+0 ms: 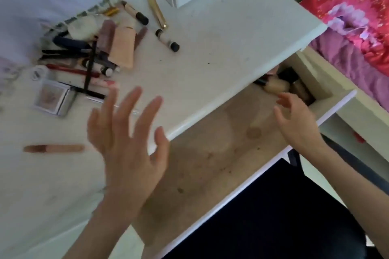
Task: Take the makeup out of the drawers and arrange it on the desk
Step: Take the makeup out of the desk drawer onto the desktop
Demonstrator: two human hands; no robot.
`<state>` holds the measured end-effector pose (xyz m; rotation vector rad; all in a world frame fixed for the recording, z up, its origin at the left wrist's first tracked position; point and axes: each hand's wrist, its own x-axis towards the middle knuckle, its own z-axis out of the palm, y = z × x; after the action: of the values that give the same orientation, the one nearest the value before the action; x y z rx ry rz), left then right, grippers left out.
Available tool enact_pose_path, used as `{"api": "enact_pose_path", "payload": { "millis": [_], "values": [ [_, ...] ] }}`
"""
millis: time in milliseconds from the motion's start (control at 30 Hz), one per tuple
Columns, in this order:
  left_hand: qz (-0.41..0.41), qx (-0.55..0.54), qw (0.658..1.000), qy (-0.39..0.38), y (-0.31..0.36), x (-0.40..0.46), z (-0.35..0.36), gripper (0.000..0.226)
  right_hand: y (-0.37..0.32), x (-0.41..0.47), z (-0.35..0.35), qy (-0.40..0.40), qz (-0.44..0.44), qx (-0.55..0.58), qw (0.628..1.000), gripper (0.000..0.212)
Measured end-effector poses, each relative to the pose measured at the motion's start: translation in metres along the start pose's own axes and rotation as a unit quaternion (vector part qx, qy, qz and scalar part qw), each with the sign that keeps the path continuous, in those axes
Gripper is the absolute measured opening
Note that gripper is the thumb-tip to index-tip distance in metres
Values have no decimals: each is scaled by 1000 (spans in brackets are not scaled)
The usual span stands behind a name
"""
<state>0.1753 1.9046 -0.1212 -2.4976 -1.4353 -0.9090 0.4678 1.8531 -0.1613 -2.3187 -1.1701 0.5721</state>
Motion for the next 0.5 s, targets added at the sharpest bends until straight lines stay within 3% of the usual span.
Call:
{"api": "enact_pose_path", "payload": {
  "millis": [33,100,167,267,333,433,500],
  "values": [
    [-99,74,992,-19,-30,-9,-14,46,-3,-5,5,6,-15,8,1000,39],
    [-312,123,934,-121,-77,-25,-29,60,-17,-17,17,16,-28,28,999,40],
    [-398,96,890,-199,-99,-36,-27,71,-40,-29,27,29,-70,40,996,44],
    [-346,90,910,-210,-107,-40,-15,69,-78,-41,45,12,-200,-28,979,49],
    [-312,86,926,-196,-108,-34,-6,62,-102,-45,60,-40,-266,-100,958,52],
    [-279,71,941,-180,-104,-16,11,59,-129,-45,85,-101,-300,-183,931,58],
    [-263,59,947,-176,-101,0,24,57,-138,-45,99,-100,-292,-231,923,59]
  ]
}}
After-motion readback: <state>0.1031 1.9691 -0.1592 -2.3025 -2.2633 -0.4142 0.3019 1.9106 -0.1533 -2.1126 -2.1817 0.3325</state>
